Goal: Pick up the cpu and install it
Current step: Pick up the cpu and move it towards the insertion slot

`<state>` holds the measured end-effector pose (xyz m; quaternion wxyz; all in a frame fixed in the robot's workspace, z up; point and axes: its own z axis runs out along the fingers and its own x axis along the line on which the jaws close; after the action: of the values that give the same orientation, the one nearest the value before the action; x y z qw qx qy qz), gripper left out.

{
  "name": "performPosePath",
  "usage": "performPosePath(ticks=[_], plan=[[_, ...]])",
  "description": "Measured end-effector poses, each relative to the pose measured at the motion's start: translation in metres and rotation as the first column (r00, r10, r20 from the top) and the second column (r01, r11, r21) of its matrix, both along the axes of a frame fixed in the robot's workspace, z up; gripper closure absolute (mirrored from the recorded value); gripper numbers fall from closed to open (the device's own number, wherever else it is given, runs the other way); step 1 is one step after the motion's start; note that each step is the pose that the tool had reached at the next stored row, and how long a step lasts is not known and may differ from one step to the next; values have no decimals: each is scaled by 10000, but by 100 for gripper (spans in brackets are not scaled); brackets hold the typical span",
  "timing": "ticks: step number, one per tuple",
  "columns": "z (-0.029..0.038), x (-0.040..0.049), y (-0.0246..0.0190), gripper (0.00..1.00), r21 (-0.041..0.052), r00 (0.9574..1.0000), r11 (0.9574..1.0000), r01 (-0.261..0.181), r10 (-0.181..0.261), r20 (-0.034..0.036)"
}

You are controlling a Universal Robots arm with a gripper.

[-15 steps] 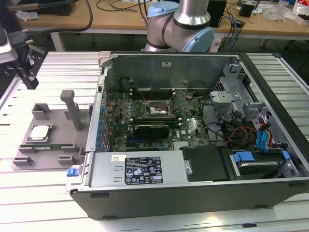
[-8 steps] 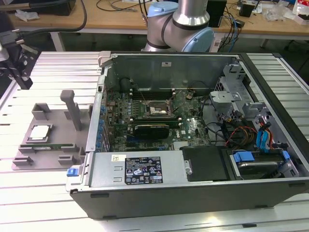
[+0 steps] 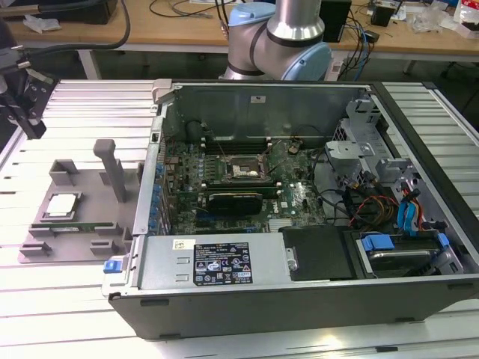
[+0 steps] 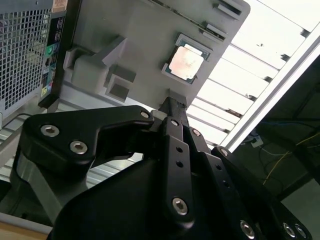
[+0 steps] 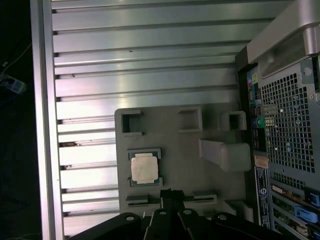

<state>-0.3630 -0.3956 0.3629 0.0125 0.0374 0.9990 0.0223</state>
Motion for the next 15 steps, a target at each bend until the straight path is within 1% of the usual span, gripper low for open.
performPosePath(ticks=[2,6,7,8,10,12,14,15], plan=[[-15,-39,0,89,1,10000,10000,0,0,2],[-63,-51,0,89,0,10000,10000,-1,1,0],[-93,-52,0,89,-1,10000,10000,-1,1,0],[-146,-53,0,89,0,10000,10000,0,0,0],[-203,-55,0,89,0,10000,10000,0,0,-16],[-246,-59,0,89,0,10000,10000,-1,1,-49],[-289,-60,0,89,-1,9999,10000,0,0,-152],[-307,-61,0,89,-1,9998,10000,1,-1,-188]])
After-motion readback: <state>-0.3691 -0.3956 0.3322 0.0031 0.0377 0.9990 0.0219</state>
